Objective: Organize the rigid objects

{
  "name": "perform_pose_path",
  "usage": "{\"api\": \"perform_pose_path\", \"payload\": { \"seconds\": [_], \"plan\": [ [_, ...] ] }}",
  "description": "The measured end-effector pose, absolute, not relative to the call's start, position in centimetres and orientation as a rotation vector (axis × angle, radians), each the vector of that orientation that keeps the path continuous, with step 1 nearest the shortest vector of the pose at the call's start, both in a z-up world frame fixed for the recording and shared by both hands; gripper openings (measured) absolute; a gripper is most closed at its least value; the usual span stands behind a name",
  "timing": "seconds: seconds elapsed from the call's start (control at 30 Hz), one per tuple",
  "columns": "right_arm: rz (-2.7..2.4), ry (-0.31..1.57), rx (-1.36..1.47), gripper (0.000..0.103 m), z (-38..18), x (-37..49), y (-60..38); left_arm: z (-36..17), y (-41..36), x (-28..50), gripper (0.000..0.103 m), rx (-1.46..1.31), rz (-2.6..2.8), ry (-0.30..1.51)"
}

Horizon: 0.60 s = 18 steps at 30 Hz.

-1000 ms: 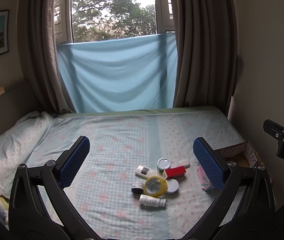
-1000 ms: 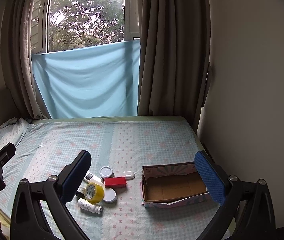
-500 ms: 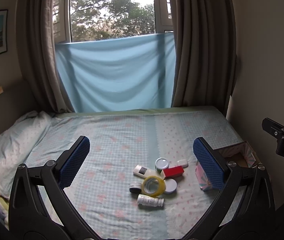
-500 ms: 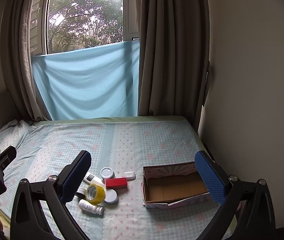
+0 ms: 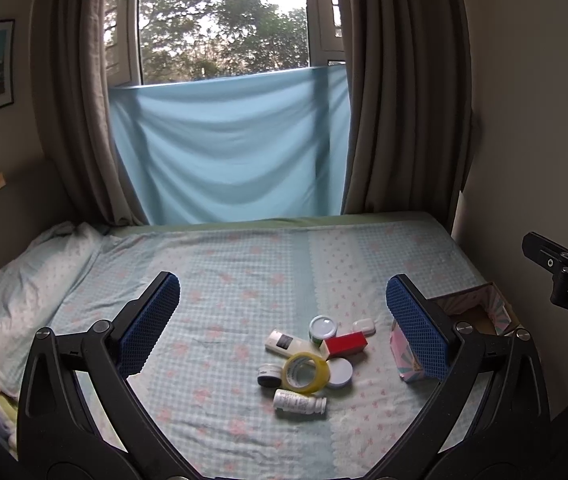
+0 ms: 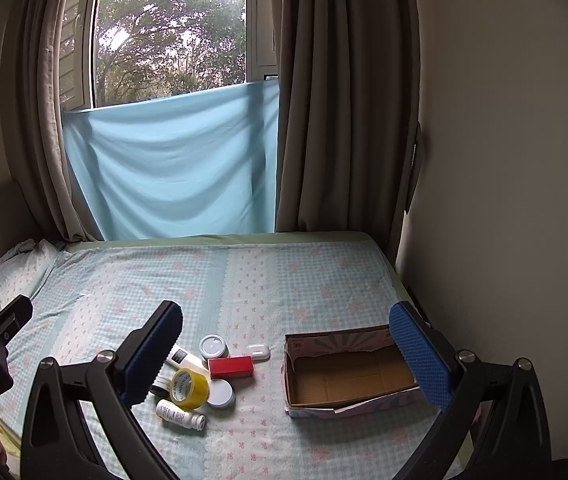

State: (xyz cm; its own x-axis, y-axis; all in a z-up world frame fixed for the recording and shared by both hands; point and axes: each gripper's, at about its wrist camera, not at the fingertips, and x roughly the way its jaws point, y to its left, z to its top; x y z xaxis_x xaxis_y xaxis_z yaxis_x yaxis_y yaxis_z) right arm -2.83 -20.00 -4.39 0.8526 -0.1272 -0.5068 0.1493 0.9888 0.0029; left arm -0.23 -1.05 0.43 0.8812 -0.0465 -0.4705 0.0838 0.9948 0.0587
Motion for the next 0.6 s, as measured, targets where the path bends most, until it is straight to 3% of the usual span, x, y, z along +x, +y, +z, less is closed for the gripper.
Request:
{"api": "perform_pose_path", "payload": {
  "seconds": [0.6],
  "plan": [
    [-0.132,0.531,0.035,0.103,-4.38,-2.16,-19.66,0.22,-1.18,-0.03,0.102,0.070,-0.080,0.488]
  ]
}}
